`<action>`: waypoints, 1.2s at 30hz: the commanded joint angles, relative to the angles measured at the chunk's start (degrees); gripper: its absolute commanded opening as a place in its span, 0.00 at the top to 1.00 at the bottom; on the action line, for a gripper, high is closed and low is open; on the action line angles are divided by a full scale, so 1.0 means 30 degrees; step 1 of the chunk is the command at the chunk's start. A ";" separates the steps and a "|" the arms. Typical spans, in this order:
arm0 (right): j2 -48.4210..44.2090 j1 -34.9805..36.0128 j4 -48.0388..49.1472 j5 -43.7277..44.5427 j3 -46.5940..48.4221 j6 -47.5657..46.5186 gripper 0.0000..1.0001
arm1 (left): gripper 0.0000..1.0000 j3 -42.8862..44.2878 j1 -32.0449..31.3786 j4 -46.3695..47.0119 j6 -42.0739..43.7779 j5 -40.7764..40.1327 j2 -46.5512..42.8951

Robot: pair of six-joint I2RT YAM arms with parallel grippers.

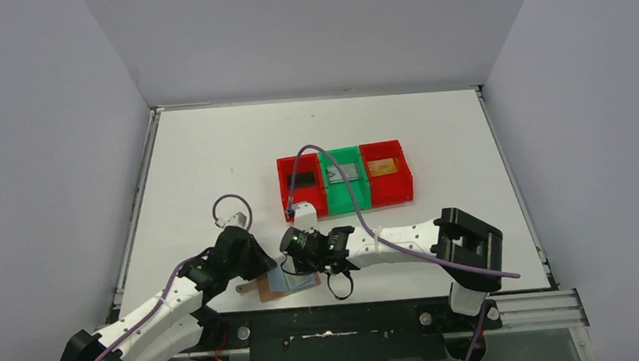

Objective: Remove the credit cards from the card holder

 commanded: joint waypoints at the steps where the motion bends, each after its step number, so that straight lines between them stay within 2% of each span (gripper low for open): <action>1: -0.0645 0.0203 0.0324 0.0626 0.0984 -0.0253 0.75 | 0.93 0.0222 -0.0057 0.0506 0.0219 -0.0034 -0.0291; 9: -0.1251 0.0173 0.1943 -0.0502 0.0272 -0.0414 0.73 | 0.93 0.0339 -0.0064 0.0501 0.0256 -0.0035 -0.0297; 10: -0.1304 0.0159 0.2126 -0.0537 0.0181 -0.0355 0.74 | 0.93 0.0336 -0.0052 0.0500 0.0249 -0.0024 -0.0285; 12: -0.1488 0.0201 0.2401 -0.0508 0.0057 -0.0297 0.85 | 0.93 0.0339 -0.0066 0.0450 0.0256 -0.0025 -0.0291; 13: -0.1594 0.0203 0.2810 -0.0732 -0.0124 -0.0498 0.87 | 0.93 0.0325 -0.0067 0.0443 0.0256 -0.0026 -0.0317; 21: -0.1905 -0.0525 0.4971 -0.2836 -0.1464 0.0003 0.84 | 0.93 0.0398 -0.0047 0.0105 0.0201 -0.0257 -0.0713; 26: -0.2556 -0.0963 0.8254 -0.5161 -0.3063 -0.0017 0.78 | 0.92 0.0456 -0.0039 -0.0439 0.0066 -0.0697 -0.1183; 29: -0.2299 -0.1152 0.9374 -0.6928 -0.3057 -0.0420 0.72 | 0.89 0.0497 -0.0056 -0.0679 -0.0129 -0.0984 -0.1488; 33: -0.1615 -0.1146 1.0258 -0.8307 -0.2645 -0.0712 0.67 | 0.77 0.0666 -0.0051 -0.1446 -0.0602 -0.1757 -0.2232; 36: -0.1230 -0.1145 1.0676 -0.8706 -0.2547 -0.0560 0.63 | 0.63 0.1053 -0.0039 -0.2664 -0.1295 -0.2865 -0.3083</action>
